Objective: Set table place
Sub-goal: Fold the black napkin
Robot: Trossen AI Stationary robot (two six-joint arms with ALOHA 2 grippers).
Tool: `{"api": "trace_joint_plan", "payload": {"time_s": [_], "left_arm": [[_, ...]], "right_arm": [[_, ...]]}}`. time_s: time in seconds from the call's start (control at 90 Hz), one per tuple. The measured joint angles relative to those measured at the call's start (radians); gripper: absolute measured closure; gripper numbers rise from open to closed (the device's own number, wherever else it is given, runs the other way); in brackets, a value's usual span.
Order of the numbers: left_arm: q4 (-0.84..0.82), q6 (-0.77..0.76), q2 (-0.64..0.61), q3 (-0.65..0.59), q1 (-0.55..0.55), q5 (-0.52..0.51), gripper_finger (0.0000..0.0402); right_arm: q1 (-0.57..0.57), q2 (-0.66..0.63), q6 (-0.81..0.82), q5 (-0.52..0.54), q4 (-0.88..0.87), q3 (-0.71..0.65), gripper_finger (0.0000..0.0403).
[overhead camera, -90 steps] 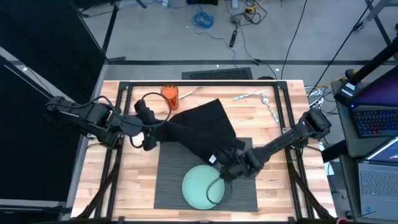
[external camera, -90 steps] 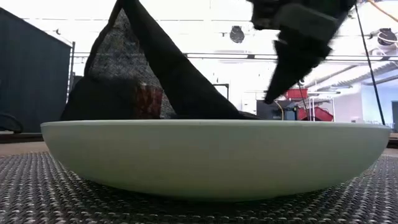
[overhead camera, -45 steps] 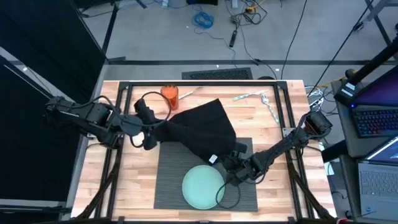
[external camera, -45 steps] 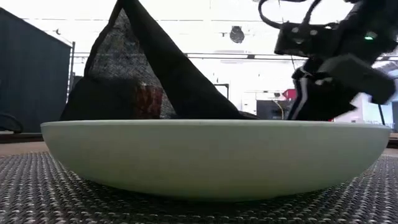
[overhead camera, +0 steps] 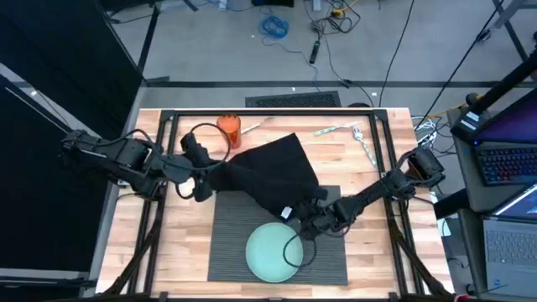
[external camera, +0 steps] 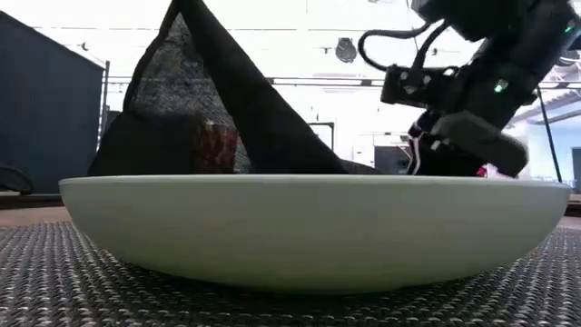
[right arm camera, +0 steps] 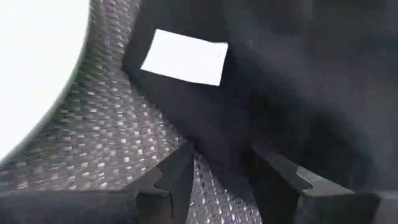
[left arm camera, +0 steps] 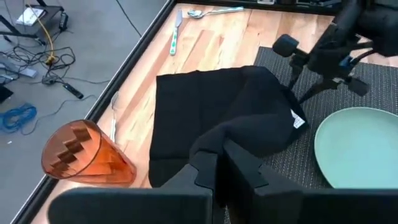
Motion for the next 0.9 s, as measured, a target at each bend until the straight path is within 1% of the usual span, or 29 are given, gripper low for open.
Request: {"api": "trace_joint_plan", "payload": {"time_s": [0.067,0.144,0.189,0.267,0.367,0.478,0.567,0.744,0.822,0.9], "left_arm": [[0.000,0.001,0.000,0.000,-0.001,0.000,0.0402],[-0.002,0.008,0.000,0.000,-0.001,0.000,0.0402],[-0.006,0.008,0.000,0.000,-0.001,-0.001,0.0402],[-0.017,0.008,0.000,0.000,0.002,-0.002,0.0402],[-0.025,0.008,0.000,0.000,0.004,-0.003,0.0402],[-0.025,0.021,0.000,0.000,0.011,-0.005,0.0402],[-0.025,0.025,0.000,0.000,0.013,-0.005,0.0402],[-0.030,0.013,0.000,0.000,0.013,-0.005,0.0402],[-0.051,-0.015,0.000,0.000,0.013,-0.004,0.0402],[-0.059,-0.049,0.000,0.000,0.008,-0.001,0.0402]], "right_arm": [[-0.016,0.006,0.004,-0.026,0.021,0.001,0.0321],[-0.024,0.006,-0.006,-0.039,0.033,0.001,0.0377],[-0.029,0.002,-0.022,-0.044,0.029,0.006,0.0391],[-0.050,-0.012,-0.025,-0.049,-0.006,0.041,0.0399],[-0.061,-0.042,-0.077,-0.035,-0.063,0.111,0.0402],[-0.077,-0.074,-0.133,-0.044,-0.184,0.191,0.0402],[-0.087,-0.103,-0.139,-0.048,-0.336,0.257,0.0403],[-0.076,-0.203,-0.061,-0.073,-0.687,0.355,0.0403],[-0.076,-0.263,-0.013,-0.103,-0.777,0.389,0.0403],[-0.075,-0.317,0.029,-0.129,-0.830,0.421,0.0403]]}}
